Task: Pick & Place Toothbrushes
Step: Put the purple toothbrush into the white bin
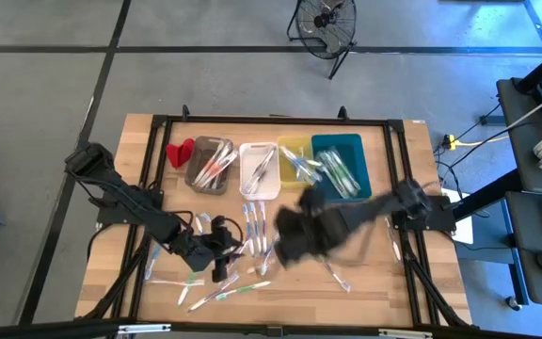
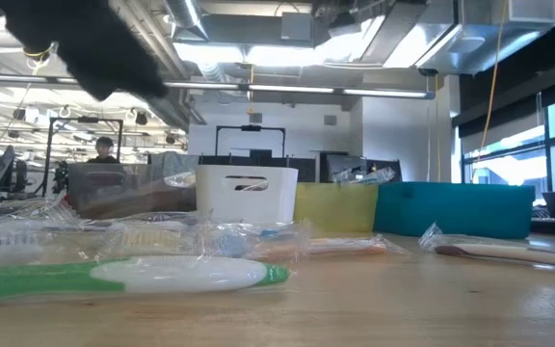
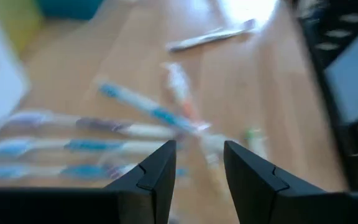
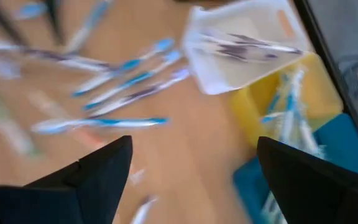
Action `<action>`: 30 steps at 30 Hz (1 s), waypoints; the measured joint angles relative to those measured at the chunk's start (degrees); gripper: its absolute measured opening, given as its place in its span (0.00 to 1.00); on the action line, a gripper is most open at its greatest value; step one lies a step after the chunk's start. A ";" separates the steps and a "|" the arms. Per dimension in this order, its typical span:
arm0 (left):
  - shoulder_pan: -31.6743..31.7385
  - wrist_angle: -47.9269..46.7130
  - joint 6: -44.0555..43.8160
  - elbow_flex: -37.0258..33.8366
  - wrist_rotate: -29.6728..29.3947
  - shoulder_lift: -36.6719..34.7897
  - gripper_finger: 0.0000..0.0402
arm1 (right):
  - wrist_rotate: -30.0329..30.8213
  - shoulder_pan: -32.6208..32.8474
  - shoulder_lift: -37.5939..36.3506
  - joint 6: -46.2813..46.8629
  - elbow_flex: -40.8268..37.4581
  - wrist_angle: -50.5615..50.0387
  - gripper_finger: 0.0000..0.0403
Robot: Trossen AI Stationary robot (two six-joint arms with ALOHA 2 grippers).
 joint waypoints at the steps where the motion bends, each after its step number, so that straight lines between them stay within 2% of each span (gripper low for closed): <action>1: 0.13 1.47 1.73 0.28 0.85 0.27 0.32 | 1.29 2.51 0.00 1.82 -0.03 0.00 0.86; 4: -0.06 3.24 7.89 2.62 3.18 0.96 0.32 | 7.11 9.74 -0.04 8.37 -0.79 0.00 0.85; 7: -0.81 1.81 11.24 6.38 3.00 1.38 0.32 | 10.81 15.90 -0.04 13.81 -1.56 0.02 0.84; 13: -0.26 -15.92 6.82 15.62 2.62 2.70 0.32 | 14.82 23.13 0.00 20.73 -5.58 -0.02 0.85; 16: 0.51 -25.93 1.51 20.17 2.60 4.18 0.32 | 17.59 24.65 -0.02 21.33 -6.83 -0.02 0.87; 20: 2.06 -34.65 -4.75 24.06 4.90 7.74 0.32 | 18.96 25.16 0.00 21.25 -8.22 -0.02 0.88; 27: 5.53 -39.73 -15.37 24.67 12.38 14.78 0.32 | 19.25 24.90 0.00 20.66 -9.73 -0.03 0.89; 30: 7.11 -39.35 -17.34 24.65 16.24 16.29 0.32 | 19.41 24.54 0.00 19.81 -10.06 -0.03 0.88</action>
